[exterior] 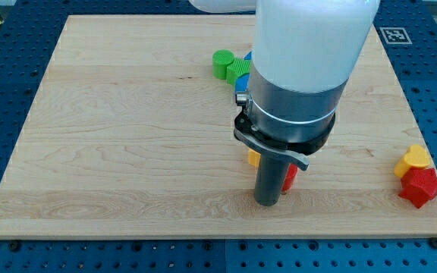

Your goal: Move red circle above the yellow heart

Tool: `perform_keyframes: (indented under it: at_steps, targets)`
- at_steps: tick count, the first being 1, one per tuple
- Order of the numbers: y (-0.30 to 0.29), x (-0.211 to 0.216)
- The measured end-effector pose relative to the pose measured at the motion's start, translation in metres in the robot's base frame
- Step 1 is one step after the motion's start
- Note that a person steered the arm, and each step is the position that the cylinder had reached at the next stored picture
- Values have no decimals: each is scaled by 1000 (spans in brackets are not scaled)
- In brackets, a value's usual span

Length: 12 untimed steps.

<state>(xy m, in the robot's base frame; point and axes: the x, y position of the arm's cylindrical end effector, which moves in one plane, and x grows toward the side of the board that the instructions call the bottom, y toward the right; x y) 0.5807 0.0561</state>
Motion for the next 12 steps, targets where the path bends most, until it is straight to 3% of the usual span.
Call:
perform_keyframes:
  at_steps: [2,5,8,12]
  targets:
    - [-15,-3]
    - [41,-3]
    - [1,-17]
    - [21,-35]
